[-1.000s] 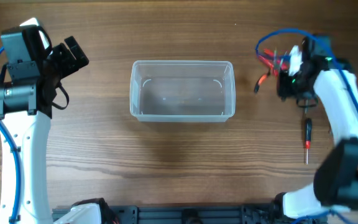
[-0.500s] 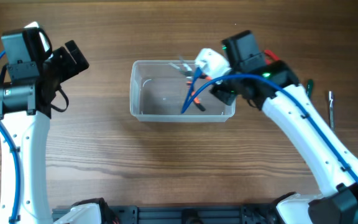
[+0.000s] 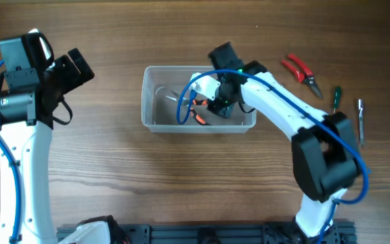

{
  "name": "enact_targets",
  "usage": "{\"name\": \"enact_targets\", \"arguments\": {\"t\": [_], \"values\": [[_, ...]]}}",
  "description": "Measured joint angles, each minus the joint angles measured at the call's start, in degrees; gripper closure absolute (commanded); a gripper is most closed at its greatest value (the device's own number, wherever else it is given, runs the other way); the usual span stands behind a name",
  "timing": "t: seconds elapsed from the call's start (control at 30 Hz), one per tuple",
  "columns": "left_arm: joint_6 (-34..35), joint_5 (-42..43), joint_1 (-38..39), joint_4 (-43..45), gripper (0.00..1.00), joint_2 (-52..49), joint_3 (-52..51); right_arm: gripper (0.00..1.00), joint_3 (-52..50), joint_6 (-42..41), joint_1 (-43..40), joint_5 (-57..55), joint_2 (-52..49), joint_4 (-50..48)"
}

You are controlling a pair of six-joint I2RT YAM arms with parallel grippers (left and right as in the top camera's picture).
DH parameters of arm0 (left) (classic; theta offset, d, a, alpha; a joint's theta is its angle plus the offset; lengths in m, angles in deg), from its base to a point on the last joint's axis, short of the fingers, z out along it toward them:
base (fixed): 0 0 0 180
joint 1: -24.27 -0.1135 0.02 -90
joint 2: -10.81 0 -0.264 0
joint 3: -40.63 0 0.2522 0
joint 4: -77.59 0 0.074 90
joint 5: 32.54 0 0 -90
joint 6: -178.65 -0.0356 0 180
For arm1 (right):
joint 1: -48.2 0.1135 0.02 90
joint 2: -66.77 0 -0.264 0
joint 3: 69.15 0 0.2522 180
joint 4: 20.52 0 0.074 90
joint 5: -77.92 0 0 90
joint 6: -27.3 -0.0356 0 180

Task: Pack container
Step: 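Carry the pliers into the container and open the right gripper, then reach the right gripper to the red-handled snips and grasp them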

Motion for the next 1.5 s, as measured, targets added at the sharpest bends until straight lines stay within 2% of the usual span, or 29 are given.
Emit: {"name": "enact_targets", "arguments": {"t": [0.03, 0.17, 0.2, 0.37, 0.5, 0.53, 0.63, 0.7, 0.8, 0.9, 1.07, 1.27, 1.5], "values": [[0.0, 0.0, 0.0, -0.2, 0.0, 0.0, 0.0, 0.93, 0.0, 0.0, 0.0, 0.3, -1.0, 0.2], [0.0, 0.0, 0.0, -0.2, 0.0, 0.0, 0.0, 0.48, 0.0, -0.3, 0.0, 1.2, -2.0, 0.7], [0.0, 0.0, 0.0, -0.2, 0.0, 0.0, 0.0, 0.43, 0.0, -0.9, 0.0, 1.5, -1.9, 0.6], [0.0, 0.0, 0.0, -0.7, 0.0, 0.0, 0.0, 0.36, 0.6, -8.6, 0.0, 2.0, -1.8, 1.7], [0.0, 0.0, 0.0, -0.8, 0.0, 0.0, 0.0, 0.28, 6.1, -14.3, 0.0, 2.2, 1.8, 10.9], [0.0, 0.0, 0.0, -0.8, 0.0, 0.0, 0.0, 0.18, 8.7, -15.1, 0.0, 1.8, 3.9, 13.4], [0.0, 0.0, 0.0, -0.8, 0.0, 0.0, 0.0, 0.05, 18.5, -18.3, -0.9, -2.5, 13.6, 18.0], [0.0, 0.0, 0.0, -0.8, 0.0, 0.0, 0.0, 0.03, 22.9, -19.6, -3.9, -4.2, 18.4, 20.0], [0.0, 0.0, 0.0, -0.8, 0.0, 0.0, 0.0, 0.01, 26.0, -19.8, -13.6, -6.1, 21.6, 22.9], [0.0, 0.0, 0.0, -0.8, 0.0, 0.0, 0.0, 0.01, 25.9, -17.7, -23.5, -6.8, 18.0, 24.4], [0.0, 0.0, 0.0, -0.8, 0.0, 0.0, 0.0, 0.0, 25.8, -11.4, -31.3, -7.7, 7.6, 22.5], [0.0, 0.0, 0.0, -0.8, 0.0, 0.0, 0.0, 0.01, 25.8, -1.8, -33.3, -7.7, -6.0, 20.4], [0.0, 0.0, 0.0, -0.9, 0.0, 0.0, 0.0, 0.0, 25.6, 2.3, -33.3, -7.7, -14.9, 16.5]]}}
